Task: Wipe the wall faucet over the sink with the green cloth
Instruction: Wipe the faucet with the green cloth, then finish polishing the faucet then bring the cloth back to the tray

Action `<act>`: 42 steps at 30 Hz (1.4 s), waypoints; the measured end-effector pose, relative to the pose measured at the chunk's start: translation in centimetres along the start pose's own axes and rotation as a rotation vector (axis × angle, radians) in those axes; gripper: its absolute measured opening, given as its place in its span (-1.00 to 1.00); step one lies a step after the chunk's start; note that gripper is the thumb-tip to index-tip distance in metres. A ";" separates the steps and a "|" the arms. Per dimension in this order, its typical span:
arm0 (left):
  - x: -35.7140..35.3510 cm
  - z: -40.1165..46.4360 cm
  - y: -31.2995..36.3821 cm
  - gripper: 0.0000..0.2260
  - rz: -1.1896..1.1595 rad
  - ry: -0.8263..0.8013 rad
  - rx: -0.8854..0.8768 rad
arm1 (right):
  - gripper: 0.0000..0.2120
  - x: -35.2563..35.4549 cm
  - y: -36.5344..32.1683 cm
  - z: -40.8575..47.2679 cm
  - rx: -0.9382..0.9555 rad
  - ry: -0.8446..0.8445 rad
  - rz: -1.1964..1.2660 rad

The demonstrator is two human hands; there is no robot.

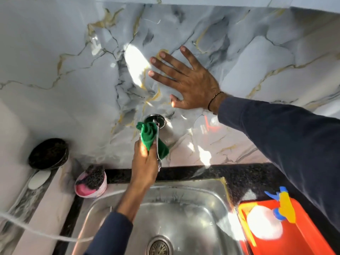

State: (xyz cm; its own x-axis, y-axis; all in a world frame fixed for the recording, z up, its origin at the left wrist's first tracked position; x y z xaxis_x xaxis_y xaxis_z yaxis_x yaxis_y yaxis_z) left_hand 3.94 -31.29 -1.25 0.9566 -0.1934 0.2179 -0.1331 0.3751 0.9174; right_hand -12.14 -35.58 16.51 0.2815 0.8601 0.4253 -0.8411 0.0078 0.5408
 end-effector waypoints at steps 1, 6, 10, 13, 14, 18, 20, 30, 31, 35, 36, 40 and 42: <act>0.1 -1.2 0.3 -0.88 0.027 0.001 -0.076 | -0.15 0.0 0.0 0.0 0.000 -0.004 -0.004; 0.0 -7.2 -4.4 -0.74 -0.480 0.095 0.281 | -0.15 -0.1 0.0 -0.1 -0.001 -0.005 -0.023; -2.5 -8.5 -7.3 -0.54 -0.832 0.148 0.688 | -0.15 -0.6 0.2 -0.1 -0.007 -0.001 -0.015; -2.6 -6.9 -7.0 -0.50 -0.880 0.179 0.687 | -0.15 -0.7 0.1 -0.2 -0.007 0.007 -0.004; -2.2 -6.3 -6.7 -0.50 -0.859 0.181 0.667 | -0.15 -0.7 0.1 -0.1 -0.008 0.006 -0.003; -0.7 -4.9 -4.8 -0.65 -0.596 0.165 0.504 | -0.16 -0.5 0.1 -0.2 0.001 0.000 -0.012; 0.0 -5.7 -3.5 -0.70 -0.420 0.185 0.404 | -0.16 -0.3 0.0 -0.3 0.014 0.002 -0.016; 0.5 -12.4 -2.9 -0.68 -0.521 0.369 0.423 | -0.16 2.3 -0.9 0.1 -0.094 -0.234 -0.065; 1.0 -13.4 -3.2 -0.70 -0.526 0.383 0.478 | -0.17 3.1 -1.3 -0.1 -0.145 -0.284 -0.073; 1.9 -17.1 -2.7 -0.76 -0.488 0.357 0.554 | -0.36 7.2 -4.2 -6.3 -0.667 -0.428 0.430; 1.9 -17.9 -2.4 -0.75 -0.476 0.338 0.554 | -0.40 8.3 -5.4 -8.9 -0.817 -0.475 0.587; 0.6 -19.7 -0.3 -0.86 -0.449 0.220 0.527 | -0.07 10.7 -11.2 -19.8 -1.321 -0.998 1.095; -0.8 -20.6 0.9 -0.89 -0.443 0.165 0.549 | -0.13 13.2 -14.2 -24.0 -1.518 -1.283 1.424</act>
State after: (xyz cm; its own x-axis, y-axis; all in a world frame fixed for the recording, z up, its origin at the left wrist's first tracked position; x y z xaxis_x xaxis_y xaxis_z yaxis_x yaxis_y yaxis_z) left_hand 8.44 -12.09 -7.49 0.9719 -0.0662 -0.2261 0.2063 -0.2241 0.9525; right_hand -7.60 -12.05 -2.98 -0.9622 0.0880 0.2576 -0.1405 0.6500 -0.7469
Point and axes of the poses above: each hand's wrist, its own z-axis towards the middle knuckle, its own x-axis out of the back of the hand, y = z × x, the point moved 9 cm from there along z, towards the middle knuckle, and after that the axes turned 15 degrees about -x, right-handed, at the moved point
